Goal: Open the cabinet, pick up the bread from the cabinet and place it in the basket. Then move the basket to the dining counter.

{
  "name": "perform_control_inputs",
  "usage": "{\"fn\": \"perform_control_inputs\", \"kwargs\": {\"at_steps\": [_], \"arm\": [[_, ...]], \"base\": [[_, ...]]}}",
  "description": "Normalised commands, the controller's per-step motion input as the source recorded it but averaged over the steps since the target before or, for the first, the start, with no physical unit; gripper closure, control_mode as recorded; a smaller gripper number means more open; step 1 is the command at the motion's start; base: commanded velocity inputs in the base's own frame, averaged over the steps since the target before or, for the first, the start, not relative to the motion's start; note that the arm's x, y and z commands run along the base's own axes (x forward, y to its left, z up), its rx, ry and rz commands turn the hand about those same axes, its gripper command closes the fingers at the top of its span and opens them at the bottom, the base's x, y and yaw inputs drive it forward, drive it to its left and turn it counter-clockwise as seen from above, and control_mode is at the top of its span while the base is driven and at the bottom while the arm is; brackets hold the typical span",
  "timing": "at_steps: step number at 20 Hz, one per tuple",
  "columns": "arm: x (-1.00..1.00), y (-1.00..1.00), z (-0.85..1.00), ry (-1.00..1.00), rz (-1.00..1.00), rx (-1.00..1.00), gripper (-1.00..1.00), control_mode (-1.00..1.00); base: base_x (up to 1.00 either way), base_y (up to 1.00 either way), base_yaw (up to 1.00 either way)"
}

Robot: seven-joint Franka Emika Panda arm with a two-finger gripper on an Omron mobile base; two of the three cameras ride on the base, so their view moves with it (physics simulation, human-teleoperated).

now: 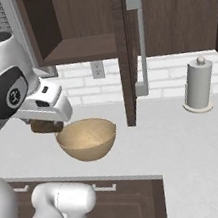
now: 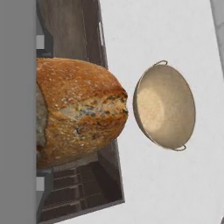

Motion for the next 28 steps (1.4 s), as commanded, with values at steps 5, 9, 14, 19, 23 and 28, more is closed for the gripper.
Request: {"fn": "perform_control_inputs", "kwargs": {"at_steps": [5, 9, 14, 19, 23, 28], "arm": [[0.29, 0.09, -0.93, 0.02, 0.06, 0.0, 1.0, -1.0], [0.62, 0.0, -0.46, 0.0, 0.0, 0.0, 1.0, -1.0], [0.82, 0.0, -0.25, 0.0, 0.0, 0.0, 1.0, -1.0], [0.64, 0.0, -0.25, 0.01, 0.0, 0.0, 1.0, -1.0], [0.51, 0.0, -0.49, 0.0, 0.0, 0.0, 1.0, -1.0], [0.42, 0.02, -0.67, 0.0, 0.0, 0.0, 1.0, -1.0]], "base": [[0.0, 0.0, 0.0], [0.0, 0.0, 0.0], [0.0, 0.0, 0.0], [0.0, 0.0, 0.0], [0.0, 0.0, 0.0], [0.0, 0.0, 0.0]]}}
